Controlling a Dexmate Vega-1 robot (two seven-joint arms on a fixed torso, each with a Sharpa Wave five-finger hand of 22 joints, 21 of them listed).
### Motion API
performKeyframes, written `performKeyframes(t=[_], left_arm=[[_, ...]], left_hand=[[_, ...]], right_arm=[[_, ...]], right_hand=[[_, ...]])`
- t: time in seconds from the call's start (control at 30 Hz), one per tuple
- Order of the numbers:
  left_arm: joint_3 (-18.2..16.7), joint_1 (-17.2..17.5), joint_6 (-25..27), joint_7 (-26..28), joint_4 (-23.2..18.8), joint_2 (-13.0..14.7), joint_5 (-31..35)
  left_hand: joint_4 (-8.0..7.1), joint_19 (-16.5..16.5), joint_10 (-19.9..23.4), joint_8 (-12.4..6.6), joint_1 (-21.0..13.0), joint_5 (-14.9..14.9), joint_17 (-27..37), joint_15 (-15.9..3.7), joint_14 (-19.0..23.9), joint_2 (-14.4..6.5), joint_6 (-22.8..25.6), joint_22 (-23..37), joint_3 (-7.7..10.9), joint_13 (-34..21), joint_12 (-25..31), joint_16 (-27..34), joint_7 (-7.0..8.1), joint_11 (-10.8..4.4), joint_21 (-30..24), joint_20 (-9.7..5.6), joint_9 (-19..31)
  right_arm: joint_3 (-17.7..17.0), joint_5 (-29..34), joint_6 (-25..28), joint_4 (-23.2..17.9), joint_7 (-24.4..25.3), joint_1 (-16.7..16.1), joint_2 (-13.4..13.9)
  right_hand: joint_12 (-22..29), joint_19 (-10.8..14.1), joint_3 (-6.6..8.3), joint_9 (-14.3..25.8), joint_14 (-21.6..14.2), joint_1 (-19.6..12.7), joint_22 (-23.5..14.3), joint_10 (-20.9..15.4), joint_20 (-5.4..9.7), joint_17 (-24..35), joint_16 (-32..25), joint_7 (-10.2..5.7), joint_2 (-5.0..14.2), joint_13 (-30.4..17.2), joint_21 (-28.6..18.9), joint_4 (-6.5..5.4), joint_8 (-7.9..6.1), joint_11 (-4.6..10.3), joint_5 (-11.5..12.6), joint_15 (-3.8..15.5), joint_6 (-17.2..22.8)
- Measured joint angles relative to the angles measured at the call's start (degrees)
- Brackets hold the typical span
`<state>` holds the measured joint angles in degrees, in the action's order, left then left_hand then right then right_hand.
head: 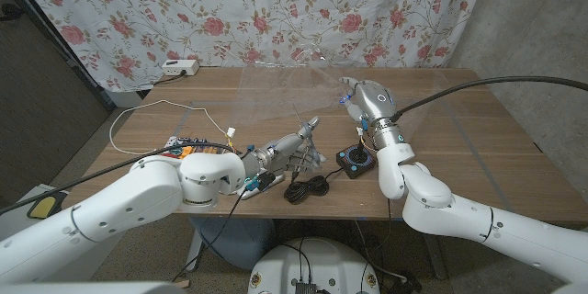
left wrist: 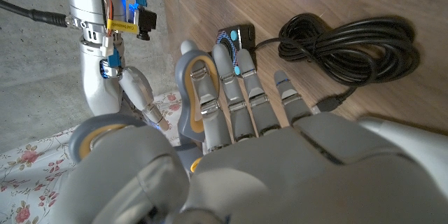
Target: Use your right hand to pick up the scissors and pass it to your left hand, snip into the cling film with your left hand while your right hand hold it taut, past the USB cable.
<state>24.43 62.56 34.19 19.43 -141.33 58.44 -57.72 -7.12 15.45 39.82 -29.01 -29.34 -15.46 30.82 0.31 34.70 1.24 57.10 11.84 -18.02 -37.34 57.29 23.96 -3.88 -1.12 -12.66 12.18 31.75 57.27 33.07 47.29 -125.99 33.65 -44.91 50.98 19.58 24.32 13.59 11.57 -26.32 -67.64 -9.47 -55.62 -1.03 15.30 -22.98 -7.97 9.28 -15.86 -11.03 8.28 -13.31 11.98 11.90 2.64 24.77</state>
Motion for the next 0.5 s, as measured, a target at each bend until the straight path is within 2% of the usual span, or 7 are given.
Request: performKeyframes(t=[0.5], left_arm=[[-0.7,-0.3,0.4,0.2,0.5,0.1,0.1]], left_hand=[[0.0,0.0,0.0,0.22,0.0,0.0,0.0,0.0,0.0,0.0,0.0,0.0,0.0,0.1,0.2,0.2,-0.02,0.0,0.0,0.0,0.0]], right_arm=[[-0.1,0.0,-0.1,0.0,0.2,0.0,0.0]], right_hand=[[0.0,0.0,0.0,0.0,0.0,0.0,0.0,0.0,0.0,0.3,0.0,0.0,0.0,0.0,0.0,0.0,0.0,0.0,0.0,0.0,0.0]])
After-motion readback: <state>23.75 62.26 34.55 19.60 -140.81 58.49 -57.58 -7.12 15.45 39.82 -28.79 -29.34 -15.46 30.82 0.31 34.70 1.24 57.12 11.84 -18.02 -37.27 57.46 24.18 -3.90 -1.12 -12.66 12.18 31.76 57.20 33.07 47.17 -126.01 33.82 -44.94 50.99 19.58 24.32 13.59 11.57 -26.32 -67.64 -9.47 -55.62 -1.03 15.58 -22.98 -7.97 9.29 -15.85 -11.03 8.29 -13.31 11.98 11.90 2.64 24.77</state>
